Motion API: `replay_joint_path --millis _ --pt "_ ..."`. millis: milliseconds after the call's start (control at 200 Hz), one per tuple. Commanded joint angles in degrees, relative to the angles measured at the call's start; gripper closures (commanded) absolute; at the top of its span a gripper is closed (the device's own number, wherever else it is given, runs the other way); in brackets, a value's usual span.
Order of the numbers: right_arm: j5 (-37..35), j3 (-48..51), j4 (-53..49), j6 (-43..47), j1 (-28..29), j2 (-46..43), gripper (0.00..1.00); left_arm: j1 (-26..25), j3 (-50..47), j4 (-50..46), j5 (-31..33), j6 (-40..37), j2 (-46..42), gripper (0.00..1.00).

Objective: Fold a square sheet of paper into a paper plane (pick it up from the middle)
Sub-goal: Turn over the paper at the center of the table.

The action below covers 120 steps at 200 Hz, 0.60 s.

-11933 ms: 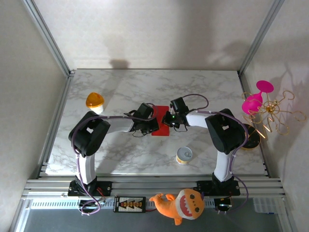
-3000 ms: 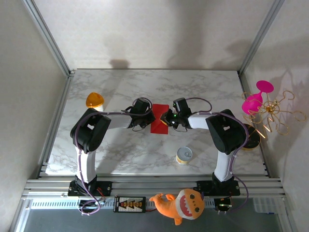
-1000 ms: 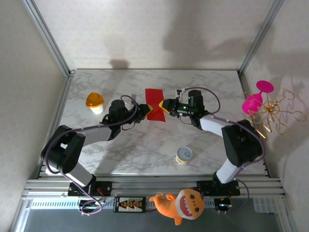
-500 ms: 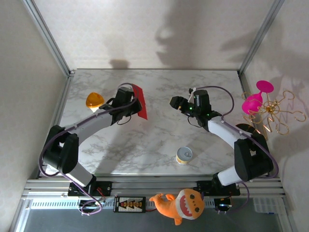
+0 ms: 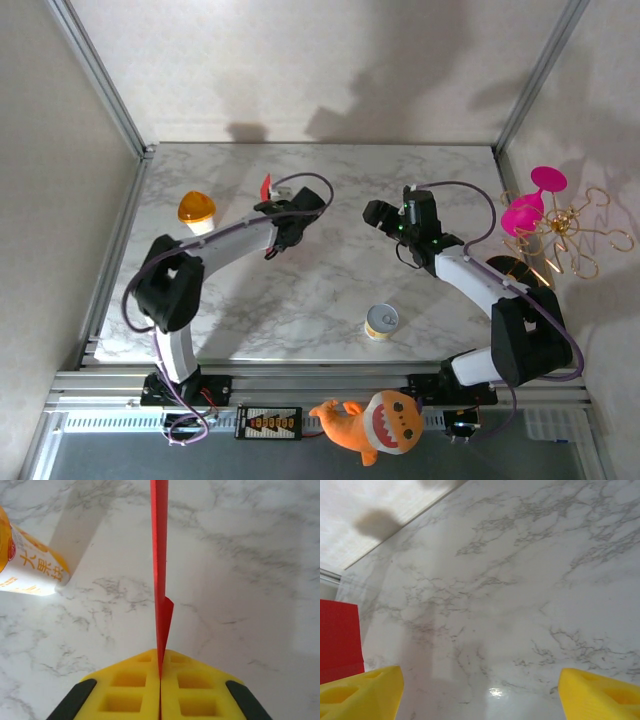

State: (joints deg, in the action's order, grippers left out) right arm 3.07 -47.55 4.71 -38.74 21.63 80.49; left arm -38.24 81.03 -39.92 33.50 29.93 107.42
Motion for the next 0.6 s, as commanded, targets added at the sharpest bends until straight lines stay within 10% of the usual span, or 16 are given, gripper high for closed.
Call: replay_joint_path --millis 0,270,596 --pt "-2.88 0.46 -1.18 -0.27 -0.22 -1.65 0.19 -1.72 2.08 -4.89 4.67 1.14 3.97 0.88" --pt "-3.29 0.88 -1.55 -1.60 -0.26 -1.30 0.20 -0.99 -2.47 10.56 -20.57 4.66 5.06 0.66" --pt "7.29 -2.77 -0.66 -0.31 1.48 6.18 0.34 6.37 -13.05 26.01 -36.48 10.08 -9.59 0.42"
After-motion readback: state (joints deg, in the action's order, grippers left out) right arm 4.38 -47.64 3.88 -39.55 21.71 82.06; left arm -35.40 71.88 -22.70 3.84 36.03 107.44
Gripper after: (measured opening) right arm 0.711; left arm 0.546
